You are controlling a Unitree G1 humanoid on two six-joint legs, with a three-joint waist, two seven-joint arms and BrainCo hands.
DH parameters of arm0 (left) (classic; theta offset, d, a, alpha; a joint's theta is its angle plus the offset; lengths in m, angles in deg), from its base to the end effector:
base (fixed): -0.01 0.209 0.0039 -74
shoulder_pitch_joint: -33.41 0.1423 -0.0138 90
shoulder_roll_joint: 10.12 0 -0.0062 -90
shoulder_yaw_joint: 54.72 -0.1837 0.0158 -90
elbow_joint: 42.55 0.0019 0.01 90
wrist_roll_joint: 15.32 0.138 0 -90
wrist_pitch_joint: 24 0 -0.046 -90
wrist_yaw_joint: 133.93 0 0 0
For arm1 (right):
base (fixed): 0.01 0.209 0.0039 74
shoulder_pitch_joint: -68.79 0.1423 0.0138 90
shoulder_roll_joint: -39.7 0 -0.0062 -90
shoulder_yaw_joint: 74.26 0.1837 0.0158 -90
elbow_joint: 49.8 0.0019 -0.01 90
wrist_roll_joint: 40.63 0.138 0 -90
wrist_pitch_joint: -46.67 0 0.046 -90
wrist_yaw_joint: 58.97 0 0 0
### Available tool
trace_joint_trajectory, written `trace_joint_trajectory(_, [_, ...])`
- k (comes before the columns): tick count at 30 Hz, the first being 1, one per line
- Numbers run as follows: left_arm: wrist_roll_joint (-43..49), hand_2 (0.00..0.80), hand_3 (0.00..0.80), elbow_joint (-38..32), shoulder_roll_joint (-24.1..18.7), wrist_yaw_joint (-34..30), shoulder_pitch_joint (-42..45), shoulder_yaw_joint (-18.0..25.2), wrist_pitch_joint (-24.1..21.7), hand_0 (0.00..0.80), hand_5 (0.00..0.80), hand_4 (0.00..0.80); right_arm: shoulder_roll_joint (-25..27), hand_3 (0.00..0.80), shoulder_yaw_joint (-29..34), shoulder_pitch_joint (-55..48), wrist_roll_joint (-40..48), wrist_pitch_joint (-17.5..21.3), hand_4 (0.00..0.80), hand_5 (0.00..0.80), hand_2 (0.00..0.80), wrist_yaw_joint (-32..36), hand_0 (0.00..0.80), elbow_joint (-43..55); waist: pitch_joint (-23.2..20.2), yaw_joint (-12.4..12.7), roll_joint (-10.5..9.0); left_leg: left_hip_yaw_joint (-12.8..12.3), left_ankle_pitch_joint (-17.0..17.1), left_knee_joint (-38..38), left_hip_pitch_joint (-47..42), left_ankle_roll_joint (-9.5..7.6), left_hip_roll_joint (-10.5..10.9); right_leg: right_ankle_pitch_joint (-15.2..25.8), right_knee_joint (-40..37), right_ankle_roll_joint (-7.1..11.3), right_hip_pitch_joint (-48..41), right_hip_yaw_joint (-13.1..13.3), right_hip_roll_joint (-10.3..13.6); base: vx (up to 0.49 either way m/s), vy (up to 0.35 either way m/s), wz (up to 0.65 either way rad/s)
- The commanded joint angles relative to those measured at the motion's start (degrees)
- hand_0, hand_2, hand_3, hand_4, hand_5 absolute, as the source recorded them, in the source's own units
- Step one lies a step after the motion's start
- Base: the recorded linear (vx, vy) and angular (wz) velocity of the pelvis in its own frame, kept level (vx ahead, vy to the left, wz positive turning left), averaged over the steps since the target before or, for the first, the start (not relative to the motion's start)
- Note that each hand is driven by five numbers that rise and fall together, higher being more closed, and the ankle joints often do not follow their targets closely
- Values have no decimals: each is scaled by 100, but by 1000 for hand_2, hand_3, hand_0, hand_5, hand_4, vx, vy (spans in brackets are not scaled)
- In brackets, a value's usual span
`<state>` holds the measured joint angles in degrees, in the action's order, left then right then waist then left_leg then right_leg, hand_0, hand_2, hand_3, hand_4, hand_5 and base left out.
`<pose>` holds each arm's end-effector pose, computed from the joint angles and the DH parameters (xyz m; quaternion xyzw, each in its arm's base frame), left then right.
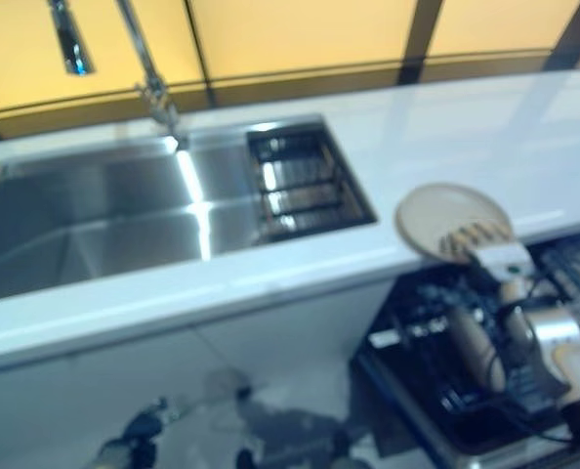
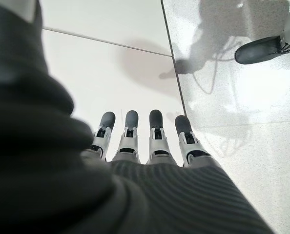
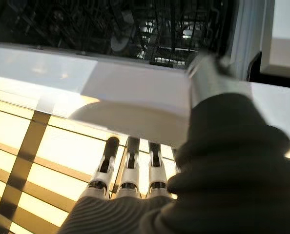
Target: Take plates into dishwasher
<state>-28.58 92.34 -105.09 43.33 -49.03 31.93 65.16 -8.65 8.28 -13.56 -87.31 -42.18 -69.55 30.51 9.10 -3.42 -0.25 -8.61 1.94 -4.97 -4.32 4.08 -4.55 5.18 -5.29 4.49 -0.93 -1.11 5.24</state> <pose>0.0984 0.2595 -0.0788 0.0624 0.4266 0.0763 0.8990 0.2220 -0.3125 0.1265 -0.7914 -0.0428 -0.0314 0.6090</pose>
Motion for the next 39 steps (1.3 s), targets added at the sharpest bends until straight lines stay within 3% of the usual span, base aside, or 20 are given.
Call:
trace_joint_trajectory(1, [-35,0,0,302,-128,56,-492,-57,-89,0,0,0,14,800,-61,576,-94,-237,800,800,800,-133,800,-296,27,166,-175,195,-426,76,-201,-225,134,-98,29,450,-133,-249,211,0,0,0])
trace_joint_trajectory(22, [-1,0,0,344,-97,44,-478,-64,-127,0,0,0,181,800,274,680,-68,-406,800,800,800,-789,800,-246,-21,144,-197,185,-452,77,-228,-237,126,-118,29,449,-154,-208,198,0,0,0])
trace_joint_trajectory(29, [-7,0,0,330,-151,4,-409,-47,-155,0,0,0,533,800,696,843,832,-588,800,800,800,-664,800,-87,-37,105,-240,165,-462,69,-256,-230,116,-120,29,447,-162,-157,177,0,0,0])
trace_joint_trajectory(33, [22,0,0,344,-190,-37,-327,-24,-232,0,0,0,782,800,1029,904,2010,-706,800,800,800,-329,800,-41,-49,73,-284,146,-458,62,-274,-222,106,-111,29,439,-161,-115,152,0,0,0])
trace_joint_trajectory(39, [43,0,0,383,-239,-113,-297,-13,-272,0,0,0,1069,800,1395,1072,3094,-747,800,800,800,32,800,-99,-104,6,-326,92,-459,46,-319,-204,88,-114,29,423,-175,-69,121,10,3,-2])
